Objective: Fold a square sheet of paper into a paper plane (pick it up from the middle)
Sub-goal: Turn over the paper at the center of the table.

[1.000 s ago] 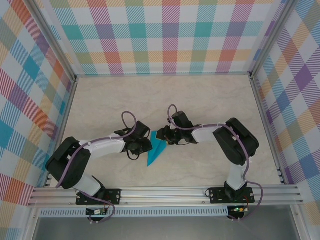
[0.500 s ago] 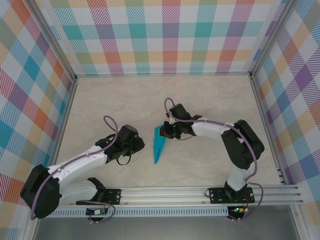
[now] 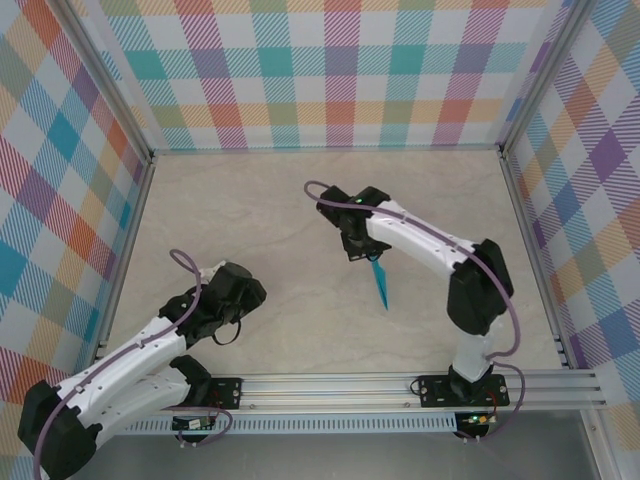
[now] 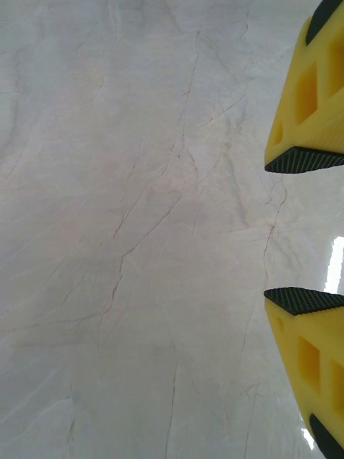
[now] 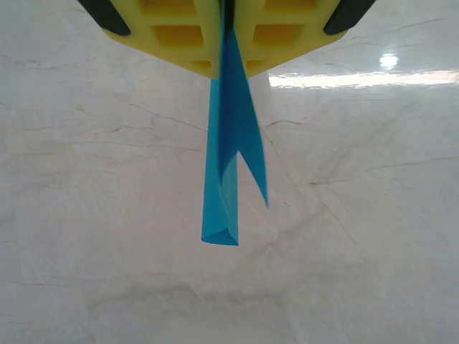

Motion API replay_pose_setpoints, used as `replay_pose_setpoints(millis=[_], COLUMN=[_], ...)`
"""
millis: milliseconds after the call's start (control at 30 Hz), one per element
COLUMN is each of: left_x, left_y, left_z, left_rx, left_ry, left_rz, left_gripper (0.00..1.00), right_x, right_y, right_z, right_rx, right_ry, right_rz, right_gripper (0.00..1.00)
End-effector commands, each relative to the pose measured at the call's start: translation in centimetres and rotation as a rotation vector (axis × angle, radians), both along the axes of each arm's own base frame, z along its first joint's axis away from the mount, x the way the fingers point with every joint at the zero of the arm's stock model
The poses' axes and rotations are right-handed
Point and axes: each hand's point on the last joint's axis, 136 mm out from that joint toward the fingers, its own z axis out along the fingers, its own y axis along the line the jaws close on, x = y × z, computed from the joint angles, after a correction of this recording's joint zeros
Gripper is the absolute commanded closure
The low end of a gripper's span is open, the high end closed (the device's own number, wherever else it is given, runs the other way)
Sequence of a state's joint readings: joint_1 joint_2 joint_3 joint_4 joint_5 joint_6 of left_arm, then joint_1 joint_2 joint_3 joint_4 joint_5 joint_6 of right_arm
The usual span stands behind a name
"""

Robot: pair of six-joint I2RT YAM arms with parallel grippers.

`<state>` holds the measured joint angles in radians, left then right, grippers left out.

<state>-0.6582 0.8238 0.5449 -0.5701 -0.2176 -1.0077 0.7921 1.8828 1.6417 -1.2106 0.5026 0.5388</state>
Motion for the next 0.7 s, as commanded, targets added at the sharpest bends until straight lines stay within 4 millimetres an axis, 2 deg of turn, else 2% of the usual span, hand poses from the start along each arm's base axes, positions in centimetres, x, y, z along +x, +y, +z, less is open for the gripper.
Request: replay_pose_setpoints(millis=[0,167,233,300,367,400,467,533,600,667], left_x=[-0.4,-0.9,-1.1,-1.2,-1.3,-1.3,-1.2,-1.1,-1.0,-0.9], left_y=[2.3,2.9,2.9,2.8,2.7,2.7,2.3,1.6,0.9,0.2], left_z=[0.4,0.6,0.6,0.5,0.6,0.6,0.5,0.2,0.0,-0.1], left_rx=[0.051,0.031,0.015,-0.002,-0.013,-0.017,-0.031,-0.056,-0.078,-0.093], left_ry=[-0.005,-0.020,-0.023,-0.024,-0.027,-0.028,-0.030,-0.024,-0.016,-0.011], left_rz=[0.085,0.114,0.117,0.116,0.113,0.110,0.096,0.072,0.053,0.031], left_gripper=[0.52,0.51,0.51,0.51,0.51,0.51,0.50,0.50,0.49,0.49], right_x=[-1.7,-3.3,-4.4,-5.5,-5.9,-6.1,-6.1,-6.2,-6.3,-6.4], right_y=[0.4,7.6,11.4,14.6,16.8,17.6,18.1,17.7,16.6,14.9], right_z=[-2.0,-7.0,-8.6,-9.2,-8.2,-7.2,-4.7,-2.1,-0.7,-0.5], right_rx=[-0.207,-0.166,-0.048,0.105,0.245,0.317,0.424,0.531,0.622,0.704], right_ry=[0.084,0.198,0.260,0.321,0.334,0.328,0.286,0.243,0.222,0.233], right_rz=[0.036,0.071,0.093,0.115,0.139,0.163,0.199,0.232,0.238,0.217], right_gripper=[0.88,0.84,0.73,0.66,0.57,0.48,0.34,0.23,0.20,0.22])
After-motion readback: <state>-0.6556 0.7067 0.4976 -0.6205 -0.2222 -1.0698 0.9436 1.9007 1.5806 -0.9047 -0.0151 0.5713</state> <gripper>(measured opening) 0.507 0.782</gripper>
